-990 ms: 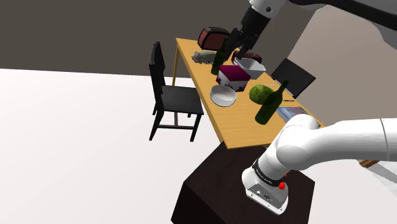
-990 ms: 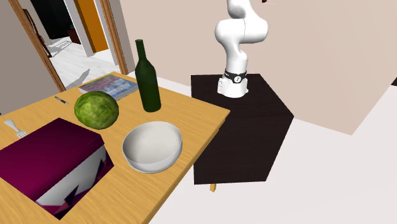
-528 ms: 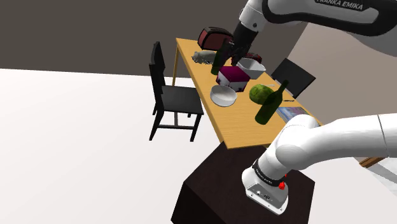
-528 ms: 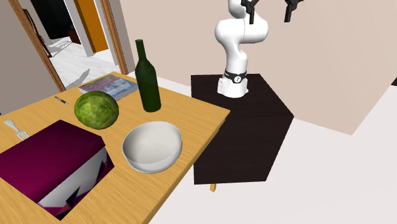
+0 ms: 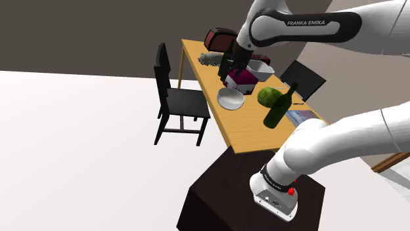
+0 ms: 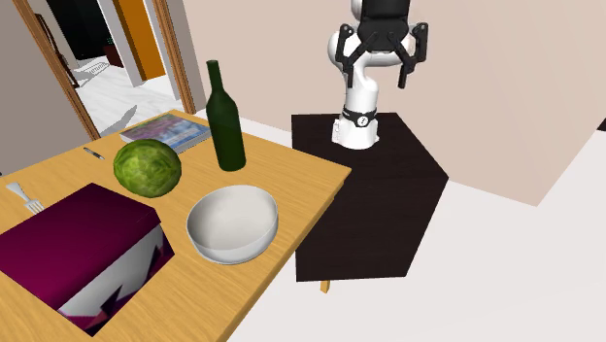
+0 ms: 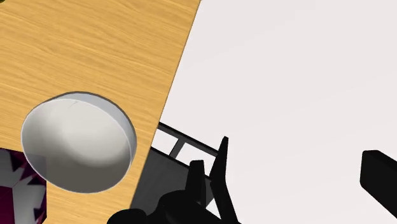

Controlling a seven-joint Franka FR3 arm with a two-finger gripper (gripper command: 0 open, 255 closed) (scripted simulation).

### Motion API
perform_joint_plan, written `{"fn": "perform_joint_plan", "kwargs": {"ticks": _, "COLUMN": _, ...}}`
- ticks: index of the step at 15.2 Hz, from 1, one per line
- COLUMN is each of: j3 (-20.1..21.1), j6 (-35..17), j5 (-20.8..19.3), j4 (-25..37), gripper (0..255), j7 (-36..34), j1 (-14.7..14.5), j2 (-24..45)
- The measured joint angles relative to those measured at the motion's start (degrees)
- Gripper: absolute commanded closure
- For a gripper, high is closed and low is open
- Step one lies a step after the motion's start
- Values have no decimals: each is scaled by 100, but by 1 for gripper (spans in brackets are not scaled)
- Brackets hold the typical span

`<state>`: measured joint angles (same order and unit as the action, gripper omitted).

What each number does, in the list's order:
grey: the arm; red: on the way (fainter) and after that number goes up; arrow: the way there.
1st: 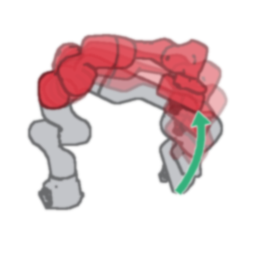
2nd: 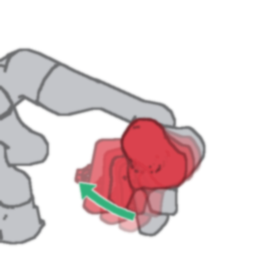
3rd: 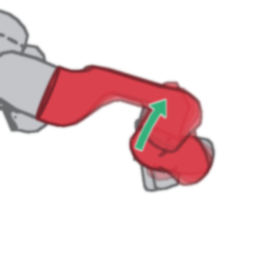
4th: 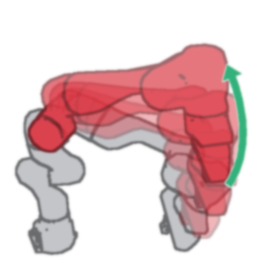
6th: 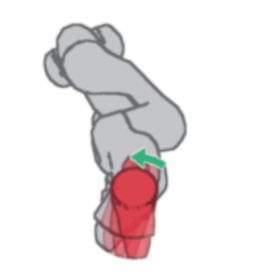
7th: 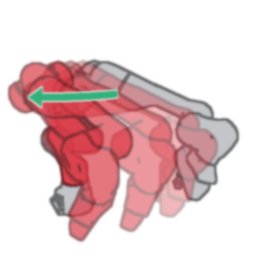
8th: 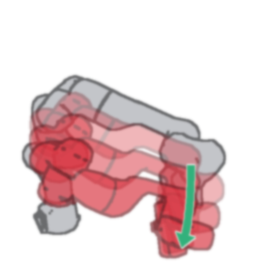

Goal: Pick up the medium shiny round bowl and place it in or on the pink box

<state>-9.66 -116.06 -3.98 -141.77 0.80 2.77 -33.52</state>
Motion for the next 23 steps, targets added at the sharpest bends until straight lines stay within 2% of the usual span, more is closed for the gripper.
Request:
{"fn": "perform_joint_plan", "kwargs": {"ticks": 4, "j3": -241, "j6": -602, "j5": -140, "j4": -43, "gripper": 0, "j7": 223, "j1": 101, "j2": 640}}
{"fn": "perform_joint_plan", "kwargs": {"ticks": 11, "j3": -641, "j6": -1592, "j5": -210, "j4": 227, "gripper": 0, "j7": 628, "j1": 222, "j2": 2035}}
{"fn": "perform_joint_plan", "kwargs": {"ticks": 19, "j3": -969, "j6": -2525, "j5": 10, "j4": 715, "gripper": 0, "j7": 1168, "j1": 403, "j2": 3606}}
{"fn": "perform_joint_plan", "kwargs": {"ticks": 23, "j3": -1025, "j6": -2868, "j5": 302, "j4": 1228, "gripper": 0, "j7": 1560, "j1": 609, "j2": 4545}}
